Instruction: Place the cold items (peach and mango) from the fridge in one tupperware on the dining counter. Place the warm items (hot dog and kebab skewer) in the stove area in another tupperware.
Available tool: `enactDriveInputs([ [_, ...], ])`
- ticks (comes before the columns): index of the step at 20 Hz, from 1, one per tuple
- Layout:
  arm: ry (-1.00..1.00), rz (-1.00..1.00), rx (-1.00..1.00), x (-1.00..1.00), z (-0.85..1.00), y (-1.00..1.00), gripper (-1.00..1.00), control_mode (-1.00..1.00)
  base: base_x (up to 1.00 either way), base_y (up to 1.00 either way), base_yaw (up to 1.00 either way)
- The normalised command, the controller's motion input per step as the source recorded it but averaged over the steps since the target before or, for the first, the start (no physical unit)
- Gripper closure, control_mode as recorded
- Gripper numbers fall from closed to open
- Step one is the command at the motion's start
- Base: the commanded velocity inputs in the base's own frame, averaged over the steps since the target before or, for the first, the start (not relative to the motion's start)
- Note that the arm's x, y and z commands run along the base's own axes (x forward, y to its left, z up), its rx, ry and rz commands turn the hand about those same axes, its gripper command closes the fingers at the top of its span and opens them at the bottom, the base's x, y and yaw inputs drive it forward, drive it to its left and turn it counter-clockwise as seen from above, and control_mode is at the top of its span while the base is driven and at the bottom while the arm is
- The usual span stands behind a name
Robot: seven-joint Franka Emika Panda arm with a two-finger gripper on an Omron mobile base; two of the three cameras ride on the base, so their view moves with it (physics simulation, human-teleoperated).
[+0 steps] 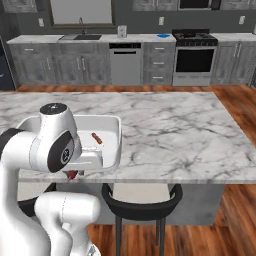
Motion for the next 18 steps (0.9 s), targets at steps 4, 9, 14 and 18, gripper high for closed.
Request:
enactDriveInputs([
  [4,0.07,-0.02,-0.21,0.44,0.66,0.51,1.0,-1.0,0.0,0.0,0.0],
  [9,-0.06,0.0,-0.06,0.52,0.47,0.37,1.0,-1.0,0.0,0.0,0.0],
  [14,-0.18,0.15,0.01,0.67,0.08,0.29,1.0,-1.0,0.0,0.0,0.0],
  [18,-0.07,0.38,0.0,0.74,-0.05,0.53,1.0,-1.0,0.0,0.0,0.0],
])
